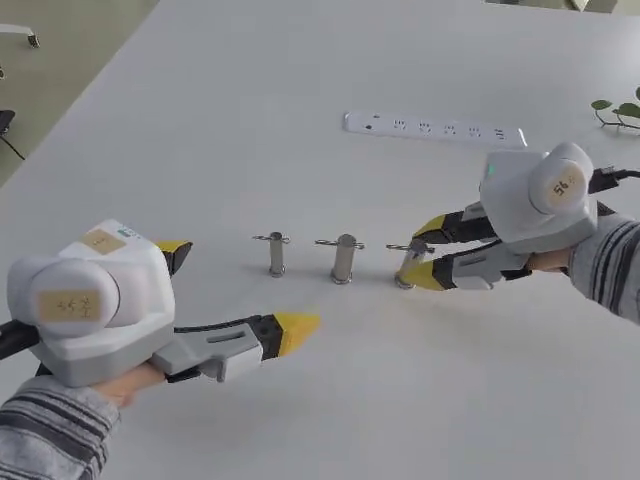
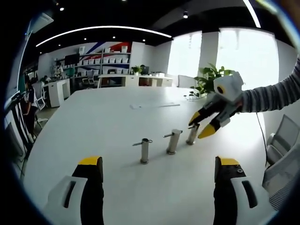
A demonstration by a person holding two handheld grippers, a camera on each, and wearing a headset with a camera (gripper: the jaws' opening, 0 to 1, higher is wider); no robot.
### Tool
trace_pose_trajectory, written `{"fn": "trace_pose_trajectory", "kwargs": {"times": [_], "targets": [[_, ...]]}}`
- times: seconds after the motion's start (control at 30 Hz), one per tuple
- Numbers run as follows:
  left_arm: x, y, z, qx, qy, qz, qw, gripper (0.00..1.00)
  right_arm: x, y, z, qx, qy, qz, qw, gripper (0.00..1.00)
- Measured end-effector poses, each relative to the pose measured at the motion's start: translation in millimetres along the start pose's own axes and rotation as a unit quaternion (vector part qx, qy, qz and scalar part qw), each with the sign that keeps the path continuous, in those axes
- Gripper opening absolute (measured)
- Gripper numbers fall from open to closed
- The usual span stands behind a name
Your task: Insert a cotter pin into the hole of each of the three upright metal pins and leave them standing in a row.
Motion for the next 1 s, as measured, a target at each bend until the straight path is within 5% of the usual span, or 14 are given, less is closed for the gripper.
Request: {"fn": "trace_pose_trajectory", "kwargs": {"times": [0.13,0.27,0.63,0.83,1.0], "targets": [[1.4,3.5,-2.5,-0.002,0.002,0.001,1.0,0.99,4.1,2.0,-12.2,-0.024,-0.033,0.086,0.9954,0.38],[1.5,7.1,-7.1,-0.005,-0.001,0.001,1.0,0.99,13.8,3.2,-21.9,-0.037,-0.048,0.127,0.99,0.5],[-1.6,10.5,-17.2,0.004,-0.01,0.006,0.9999,0.99,35.9,2.1,-42.4,-0.06,-0.106,0.186,0.975,0.67],[3.8,11.7,-23.7,0.004,0.001,-0.028,0.9996,0.99,41.7,5.7,-50.7,-0.097,-0.139,0.245,0.9546,0.68],[0.4,13.9,-29.7,0.0,0.002,-0.028,0.9996,0.99,52.9,10.1,-54.3,-0.11,-0.145,0.255,0.9498,0.68]]}}
Point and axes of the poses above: the centre of the closed fingertips' face, and the gripper's own axes: z roughly forward along the fingers, x roughly to its left, y roughly out of its top, the point moved 4 cm from there along -z, roughly backward along the fingers
